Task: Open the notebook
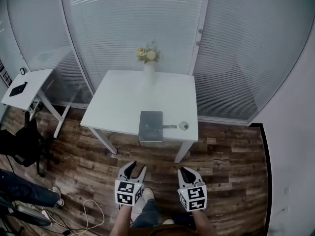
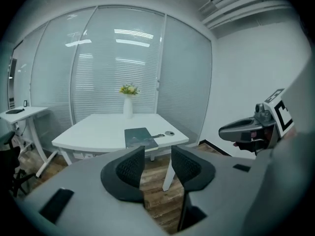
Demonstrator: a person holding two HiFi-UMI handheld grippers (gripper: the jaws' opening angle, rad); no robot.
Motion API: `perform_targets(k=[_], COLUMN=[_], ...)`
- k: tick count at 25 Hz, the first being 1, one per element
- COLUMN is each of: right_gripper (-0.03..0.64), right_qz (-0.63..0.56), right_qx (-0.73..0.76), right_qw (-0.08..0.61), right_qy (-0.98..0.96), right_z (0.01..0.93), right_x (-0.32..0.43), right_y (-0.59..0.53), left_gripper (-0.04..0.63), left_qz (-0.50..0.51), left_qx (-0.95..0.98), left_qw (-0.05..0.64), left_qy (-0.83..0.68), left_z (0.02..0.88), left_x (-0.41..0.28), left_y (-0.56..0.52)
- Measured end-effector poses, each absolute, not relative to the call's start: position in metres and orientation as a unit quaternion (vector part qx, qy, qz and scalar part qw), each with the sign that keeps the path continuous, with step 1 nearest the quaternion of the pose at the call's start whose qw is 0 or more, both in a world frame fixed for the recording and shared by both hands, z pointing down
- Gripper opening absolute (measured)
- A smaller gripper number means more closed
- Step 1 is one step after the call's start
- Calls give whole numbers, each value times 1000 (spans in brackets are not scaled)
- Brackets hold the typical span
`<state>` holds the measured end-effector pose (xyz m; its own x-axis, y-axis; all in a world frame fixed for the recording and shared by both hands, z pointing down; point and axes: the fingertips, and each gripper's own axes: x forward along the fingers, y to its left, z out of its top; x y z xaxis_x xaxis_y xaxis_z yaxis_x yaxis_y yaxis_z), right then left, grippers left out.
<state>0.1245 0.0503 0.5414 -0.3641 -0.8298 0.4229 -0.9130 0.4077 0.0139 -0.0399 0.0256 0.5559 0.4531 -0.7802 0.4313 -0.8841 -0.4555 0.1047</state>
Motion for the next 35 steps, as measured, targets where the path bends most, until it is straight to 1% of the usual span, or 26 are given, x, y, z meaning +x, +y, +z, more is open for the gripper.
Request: perform_targets(k=[2, 3, 4, 5, 6, 12, 16, 20, 25, 35], right_gripper=[50, 73, 114, 141, 146, 127, 137, 134, 149, 149], right_qz=[123, 131, 137, 143, 147, 167, 179, 203, 214, 217], right_qx=[531, 530, 529, 529, 531, 543, 541, 555, 560, 557], right_qw=[187, 187, 189, 194, 198, 225, 248, 220, 211, 197], right_qy=[-817, -817, -816, -814, -811, -792, -783, -776, -772, -777], right_z=[550, 555, 559, 563, 568, 591, 605, 605, 607, 612], right_x=[119, 116, 114, 112, 110, 106, 108, 112, 115, 119], right_y=[22, 8, -5, -17, -26, -65, -77, -82, -89, -106], left_gripper=[183, 184, 186, 186, 186, 189, 190, 192, 192, 190], left_qz=[182, 192, 202, 211, 221, 278, 299, 317, 353, 390], left_qx=[841, 843, 845, 848, 851, 865, 874, 883, 889, 890], left_qw=[155, 152, 149, 145, 142, 129, 119, 109, 77, 56], left_qy=[-486, -479, -472, -464, -455, -397, -363, -328, -281, -228], left_z=[566, 571, 575, 580, 586, 626, 644, 657, 669, 689], left_x=[-41, -41, -39, -37, -35, -22, -11, 3, 27, 69], left_y=[-6, -21, -35, -47, -57, -97, -116, -123, -123, -126])
